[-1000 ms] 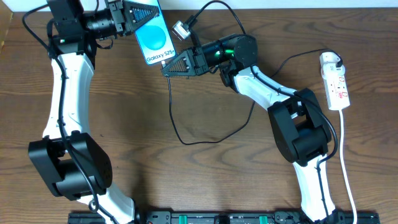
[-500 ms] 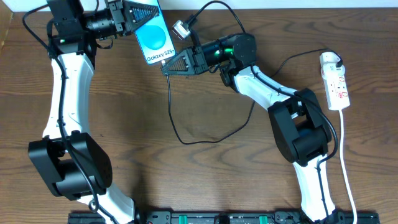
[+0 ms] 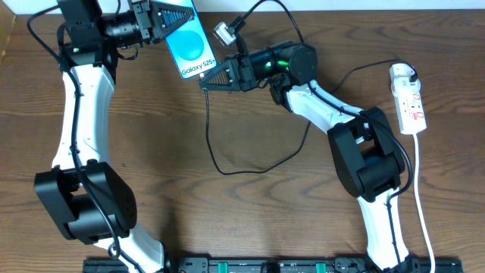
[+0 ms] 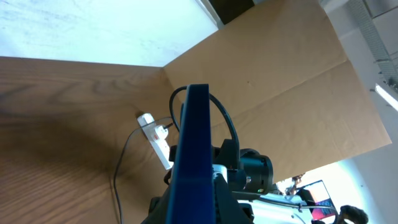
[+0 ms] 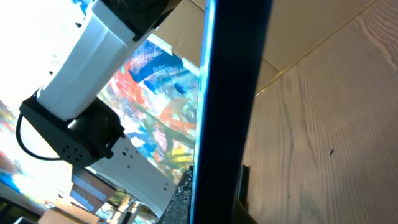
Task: Plug charger to phone and switch on socket
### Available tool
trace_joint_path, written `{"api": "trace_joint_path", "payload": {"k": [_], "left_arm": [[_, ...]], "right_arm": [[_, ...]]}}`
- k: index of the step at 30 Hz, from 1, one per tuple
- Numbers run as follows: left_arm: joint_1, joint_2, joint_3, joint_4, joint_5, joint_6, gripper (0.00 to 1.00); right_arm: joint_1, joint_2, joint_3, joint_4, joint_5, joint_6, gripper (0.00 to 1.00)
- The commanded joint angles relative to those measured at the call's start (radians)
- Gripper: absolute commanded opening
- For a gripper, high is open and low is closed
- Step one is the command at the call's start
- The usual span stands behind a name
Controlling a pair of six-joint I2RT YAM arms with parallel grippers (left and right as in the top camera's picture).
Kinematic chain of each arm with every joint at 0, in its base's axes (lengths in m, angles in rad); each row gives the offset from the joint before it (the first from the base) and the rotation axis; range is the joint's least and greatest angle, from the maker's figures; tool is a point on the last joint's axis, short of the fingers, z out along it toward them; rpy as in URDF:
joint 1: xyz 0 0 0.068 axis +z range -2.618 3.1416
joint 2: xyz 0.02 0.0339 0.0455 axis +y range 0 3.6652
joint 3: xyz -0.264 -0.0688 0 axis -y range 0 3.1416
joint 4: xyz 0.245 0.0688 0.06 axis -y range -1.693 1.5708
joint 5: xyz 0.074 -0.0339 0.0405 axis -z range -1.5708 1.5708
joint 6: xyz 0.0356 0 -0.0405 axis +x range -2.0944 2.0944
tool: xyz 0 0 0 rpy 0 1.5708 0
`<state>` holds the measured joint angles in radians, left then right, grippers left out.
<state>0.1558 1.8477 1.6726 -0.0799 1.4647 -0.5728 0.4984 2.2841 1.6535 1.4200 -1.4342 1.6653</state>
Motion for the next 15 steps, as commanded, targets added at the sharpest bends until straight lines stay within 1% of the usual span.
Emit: {"api": "trace_joint_path", "payload": {"k": [1,10,13,14,15], "left_arm": [[-0.018,-0.024,-0.002,-0.019,0.107,0.019,0.08],[-0.018,-0.024,-0.002,-0.032,0.107,0.019,0.07],[-0.018,-0.024,-0.002,-0.031,0.107,0.019,0.07],[-0.018,-0.024,-0.002,-0.032,0.107,0.019,0.08],[-0.018,-0.024,-0.002,-0.032,0.107,0.019,0.07]], "right_arm": [[-0.033,-0.006,0.023,0.016,0.170,-0.041,0.01],[-0.034,-0.006,0.023,0.001,0.151,-0.047,0.01],[-0.036,-0.006,0.023,0.000,0.151,-0.047,0.13],[-0.037,-0.006,0.023,0.000,0.151,-0.047,0.18],[-0.037,-0.006,0.023,0.000,0.151,-0.047,0.25]]}}
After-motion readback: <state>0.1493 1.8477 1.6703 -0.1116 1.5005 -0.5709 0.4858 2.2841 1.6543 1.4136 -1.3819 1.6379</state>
